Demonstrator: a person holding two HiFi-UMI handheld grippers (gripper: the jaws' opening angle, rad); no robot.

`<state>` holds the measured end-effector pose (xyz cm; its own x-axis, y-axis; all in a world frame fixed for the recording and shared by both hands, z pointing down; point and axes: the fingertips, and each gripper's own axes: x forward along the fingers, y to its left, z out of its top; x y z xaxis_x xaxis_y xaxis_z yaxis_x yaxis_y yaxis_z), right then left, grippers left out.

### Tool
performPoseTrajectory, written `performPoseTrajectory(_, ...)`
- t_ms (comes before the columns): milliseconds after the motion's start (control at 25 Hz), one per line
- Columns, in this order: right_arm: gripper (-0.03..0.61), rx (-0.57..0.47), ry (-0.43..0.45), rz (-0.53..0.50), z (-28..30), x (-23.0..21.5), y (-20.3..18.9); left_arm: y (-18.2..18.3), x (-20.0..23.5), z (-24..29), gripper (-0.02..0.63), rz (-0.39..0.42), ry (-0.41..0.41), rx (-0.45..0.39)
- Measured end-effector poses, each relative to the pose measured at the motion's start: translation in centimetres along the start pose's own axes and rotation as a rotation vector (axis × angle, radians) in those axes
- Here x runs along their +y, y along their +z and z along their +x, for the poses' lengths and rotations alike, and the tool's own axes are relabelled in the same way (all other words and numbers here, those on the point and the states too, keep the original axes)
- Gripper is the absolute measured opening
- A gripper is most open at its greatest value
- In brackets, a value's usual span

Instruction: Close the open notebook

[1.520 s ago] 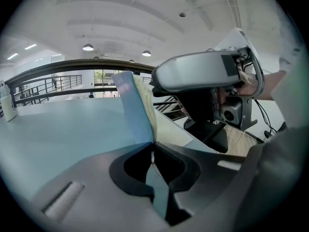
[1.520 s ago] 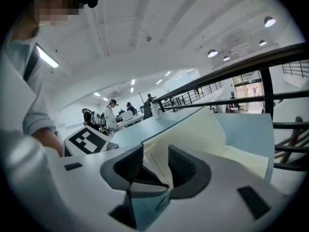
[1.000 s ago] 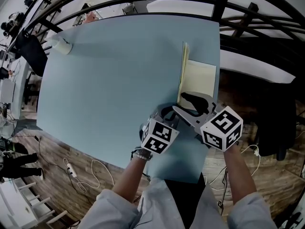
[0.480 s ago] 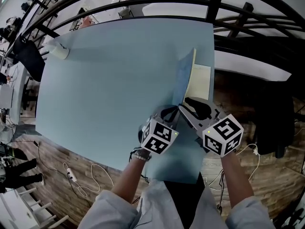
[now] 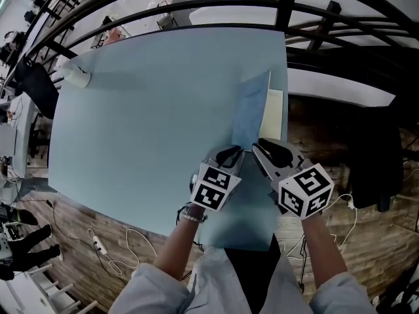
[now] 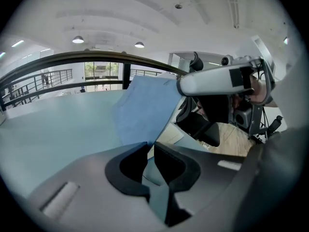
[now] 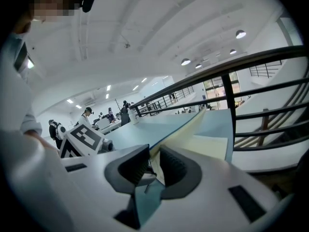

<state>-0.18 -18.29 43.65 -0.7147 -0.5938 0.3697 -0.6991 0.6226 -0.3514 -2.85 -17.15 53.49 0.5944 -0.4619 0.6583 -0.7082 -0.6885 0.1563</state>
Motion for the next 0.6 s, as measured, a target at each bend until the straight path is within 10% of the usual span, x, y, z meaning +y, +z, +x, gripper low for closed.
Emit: performPoseTrajectory(600,0.044,0.061,-0.161,0.110,-2.3,-4.9,-4.6,-0.1,1.4,-3.0,0.021,-0.153,0.052,-0.097)
